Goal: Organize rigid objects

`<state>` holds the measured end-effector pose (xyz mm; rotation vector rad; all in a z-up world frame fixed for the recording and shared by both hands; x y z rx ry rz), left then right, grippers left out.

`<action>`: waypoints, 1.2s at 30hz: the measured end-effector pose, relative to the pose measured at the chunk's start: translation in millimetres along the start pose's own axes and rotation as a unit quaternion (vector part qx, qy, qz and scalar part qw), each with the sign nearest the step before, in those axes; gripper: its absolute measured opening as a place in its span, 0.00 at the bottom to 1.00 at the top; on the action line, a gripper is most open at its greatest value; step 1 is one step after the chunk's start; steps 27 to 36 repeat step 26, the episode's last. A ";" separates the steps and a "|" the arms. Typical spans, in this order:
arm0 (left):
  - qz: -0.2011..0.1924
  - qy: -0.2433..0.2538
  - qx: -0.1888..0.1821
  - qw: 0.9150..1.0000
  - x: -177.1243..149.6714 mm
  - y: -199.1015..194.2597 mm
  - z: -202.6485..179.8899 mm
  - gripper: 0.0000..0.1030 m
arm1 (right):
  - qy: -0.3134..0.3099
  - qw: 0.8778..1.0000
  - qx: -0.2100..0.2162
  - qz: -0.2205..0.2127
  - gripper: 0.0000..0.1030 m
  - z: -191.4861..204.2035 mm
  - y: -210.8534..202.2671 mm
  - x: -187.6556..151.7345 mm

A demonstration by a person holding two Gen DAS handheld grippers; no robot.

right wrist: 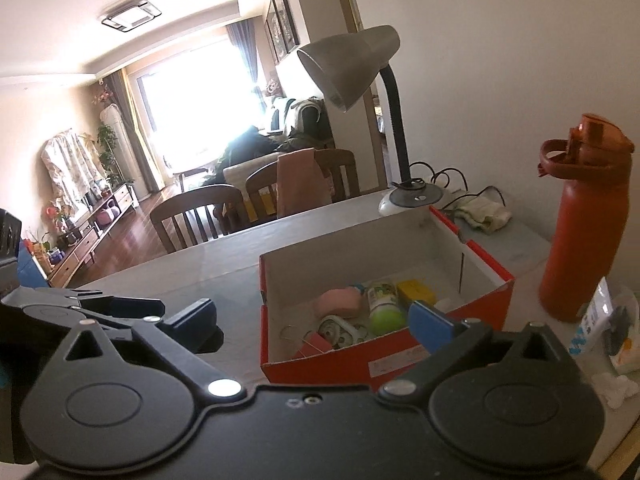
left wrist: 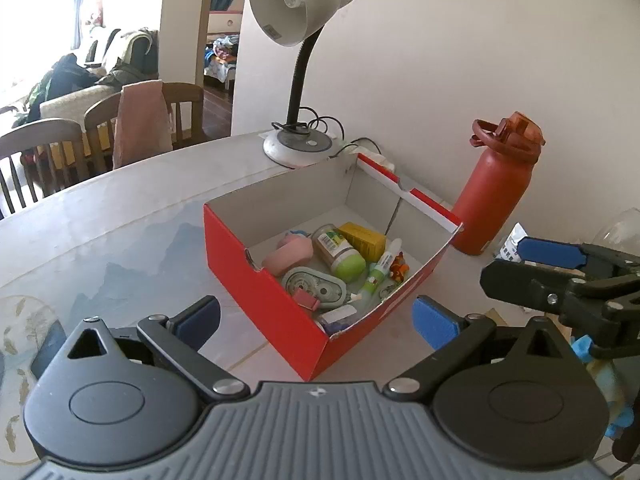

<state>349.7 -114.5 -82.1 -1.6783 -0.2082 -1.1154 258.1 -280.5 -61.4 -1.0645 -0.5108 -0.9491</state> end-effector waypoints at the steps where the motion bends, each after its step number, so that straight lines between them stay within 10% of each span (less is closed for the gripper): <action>1: 0.000 0.002 0.002 1.000 -0.7 -1.2 -0.9 1.00 | 0.001 1.000 -0.001 0.000 1.00 -0.4 -1.1 -1.3; 36: -0.011 0.040 0.004 0.999 3.2 -3.1 -40.0 1.00 | 0.028 0.999 -0.016 0.002 0.99 -21.5 -29.6 -19.9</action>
Point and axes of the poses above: each gripper's, at about its wrist camera, not at the fingertips, and y roughly the way its jaws point, z to its left, x to its top, the point moved 8 cm from there along y, roughly the way its jaws point, and after that the axes turned 13 degrees about y, right-handed, at the moved point
